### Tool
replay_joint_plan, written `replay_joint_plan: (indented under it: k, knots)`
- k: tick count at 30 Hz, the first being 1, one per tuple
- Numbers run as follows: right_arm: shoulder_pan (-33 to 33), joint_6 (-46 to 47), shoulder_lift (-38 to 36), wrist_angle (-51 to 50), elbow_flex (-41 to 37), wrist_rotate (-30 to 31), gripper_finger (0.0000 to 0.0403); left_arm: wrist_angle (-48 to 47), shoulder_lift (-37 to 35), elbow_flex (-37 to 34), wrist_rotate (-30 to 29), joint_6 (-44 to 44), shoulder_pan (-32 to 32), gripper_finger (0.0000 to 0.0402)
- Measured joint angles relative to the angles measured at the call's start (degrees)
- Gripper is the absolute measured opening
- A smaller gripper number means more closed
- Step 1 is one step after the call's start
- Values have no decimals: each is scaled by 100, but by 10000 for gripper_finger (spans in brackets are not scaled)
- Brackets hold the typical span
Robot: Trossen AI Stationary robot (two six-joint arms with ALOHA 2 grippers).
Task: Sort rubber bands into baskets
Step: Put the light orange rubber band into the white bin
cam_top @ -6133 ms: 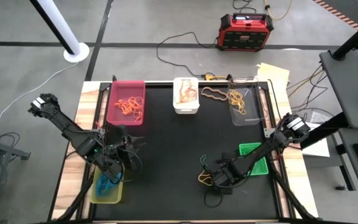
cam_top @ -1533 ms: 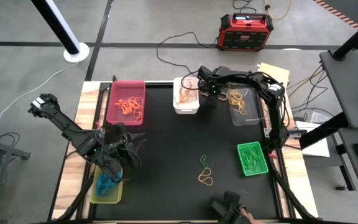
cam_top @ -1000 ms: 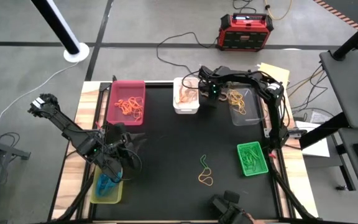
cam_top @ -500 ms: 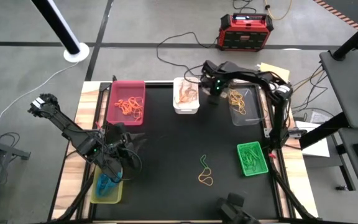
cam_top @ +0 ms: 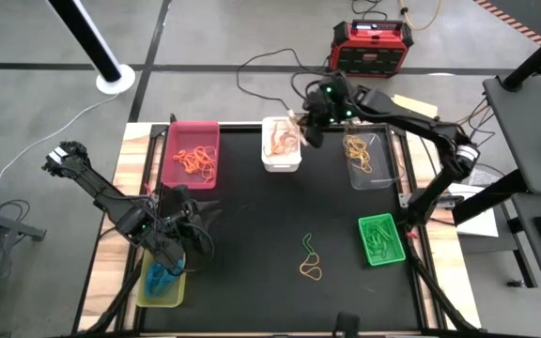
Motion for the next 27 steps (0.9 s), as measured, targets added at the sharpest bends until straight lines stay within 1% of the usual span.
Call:
replay_joint_plan:
  k: [3,7,12,18,20,23,27]
  knots:
    - [268,129,-21,478,-24,-31,9,2,0,-11,0,-61,2,97]
    - [553,460,150,901,-24,-29,9,2,0,-33,0,-88,0,97]
    - [764,1002,481,1147,-33,30,9,4,0,-39,2,-195,2,97]
    - [780,1292,803,1187,-33,77,14,2,0,-39,2,-198,2,97]
    - [780,1360,908,1189,-33,87,21,2,0,-39,2,-197,1,97]
    - [780,1316,1012,1187,-33,97,42,2,0,-39,2,-200,2,97]
    - [780,1315,1064,1208,-33,418,82,2,0,-39,2,-203,2,97]
